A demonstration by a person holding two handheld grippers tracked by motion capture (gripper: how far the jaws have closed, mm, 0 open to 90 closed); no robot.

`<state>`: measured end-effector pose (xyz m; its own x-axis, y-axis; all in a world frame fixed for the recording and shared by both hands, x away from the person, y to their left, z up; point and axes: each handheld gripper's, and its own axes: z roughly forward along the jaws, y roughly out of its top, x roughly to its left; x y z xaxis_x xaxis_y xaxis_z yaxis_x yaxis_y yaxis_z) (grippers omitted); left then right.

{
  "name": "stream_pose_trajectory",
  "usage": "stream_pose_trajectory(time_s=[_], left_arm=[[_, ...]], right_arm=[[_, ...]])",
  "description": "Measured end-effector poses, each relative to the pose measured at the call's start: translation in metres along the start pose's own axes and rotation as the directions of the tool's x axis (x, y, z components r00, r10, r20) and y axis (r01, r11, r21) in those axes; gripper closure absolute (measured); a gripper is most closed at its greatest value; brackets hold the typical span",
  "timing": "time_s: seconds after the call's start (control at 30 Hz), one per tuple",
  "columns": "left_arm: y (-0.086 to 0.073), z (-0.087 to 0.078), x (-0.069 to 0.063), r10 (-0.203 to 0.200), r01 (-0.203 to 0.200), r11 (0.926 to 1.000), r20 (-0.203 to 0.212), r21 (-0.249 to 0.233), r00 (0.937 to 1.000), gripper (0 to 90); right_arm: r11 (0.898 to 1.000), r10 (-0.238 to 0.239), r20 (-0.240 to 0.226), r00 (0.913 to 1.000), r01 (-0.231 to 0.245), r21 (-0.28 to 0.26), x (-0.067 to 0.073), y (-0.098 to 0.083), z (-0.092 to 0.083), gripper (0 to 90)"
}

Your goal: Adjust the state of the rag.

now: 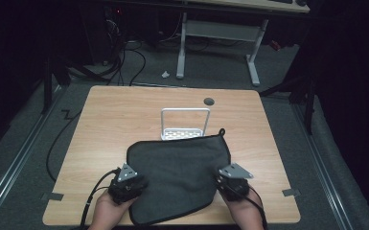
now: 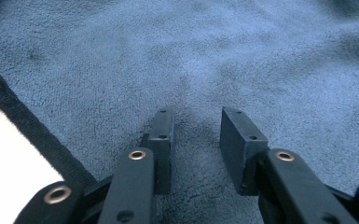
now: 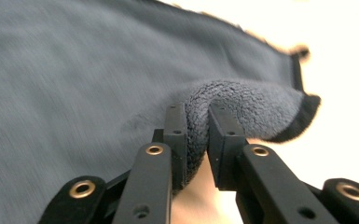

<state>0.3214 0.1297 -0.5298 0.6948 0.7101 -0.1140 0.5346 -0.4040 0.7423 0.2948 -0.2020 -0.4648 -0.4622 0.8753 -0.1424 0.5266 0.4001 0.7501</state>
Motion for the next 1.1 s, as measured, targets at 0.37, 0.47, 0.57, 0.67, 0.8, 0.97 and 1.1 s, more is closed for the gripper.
stream_pose_trajectory(time_s=[0.37, 0.47, 0.57, 0.67, 0.8, 0.97, 1.1], left_arm=[[-0.002, 0.000, 0.002, -0.008, 0.008, 0.9998, 0.019, -0.017, 0.9998, 64.4], [-0.002, 0.000, 0.002, -0.011, 0.012, 0.9997, 0.019, -0.020, 0.9998, 64.4], [-0.002, 0.000, 0.002, -0.008, 0.009, 0.9998, 0.019, -0.018, 0.9998, 64.3], [-0.003, 0.000, 0.002, -0.004, 0.004, 0.9998, 0.016, -0.019, 0.9999, 64.2], [-0.003, 0.000, 0.002, -0.002, 0.002, 0.9998, 0.016, -0.019, 0.9999, 64.2], [-0.003, -0.001, 0.003, -0.002, 0.003, 0.9997, 0.021, -0.022, 0.9998, 64.3], [-0.004, -0.001, 0.003, 0.002, -0.001, 0.9998, 0.022, -0.021, 0.9998, 64.8]], right_arm=[[0.996, -0.074, -0.167, 0.9832, 0.064, -0.060, 0.040, 0.036, 0.016, 62.8], [0.998, -0.019, -0.102, 0.9946, 0.012, -0.068, 0.015, 0.021, -0.001, 65.2], [0.999, 0.037, -0.083, 0.9959, -0.038, -0.008, 0.003, 0.003, 0.009, 61.7], [0.993, 0.119, -0.103, 0.9876, -0.117, 0.018, -0.001, -0.003, 0.029, 53.2], [0.989, 0.135, -0.100, 0.9858, -0.127, 0.075, 0.006, -0.001, 0.064, 52.3], [0.991, 0.082, -0.096, 0.9920, -0.072, 0.109, 0.015, -0.005, 0.073, 73.9], [0.998, 0.038, -0.056, 0.9977, -0.035, 0.053, 0.017, -0.005, 0.056, 77.5]])
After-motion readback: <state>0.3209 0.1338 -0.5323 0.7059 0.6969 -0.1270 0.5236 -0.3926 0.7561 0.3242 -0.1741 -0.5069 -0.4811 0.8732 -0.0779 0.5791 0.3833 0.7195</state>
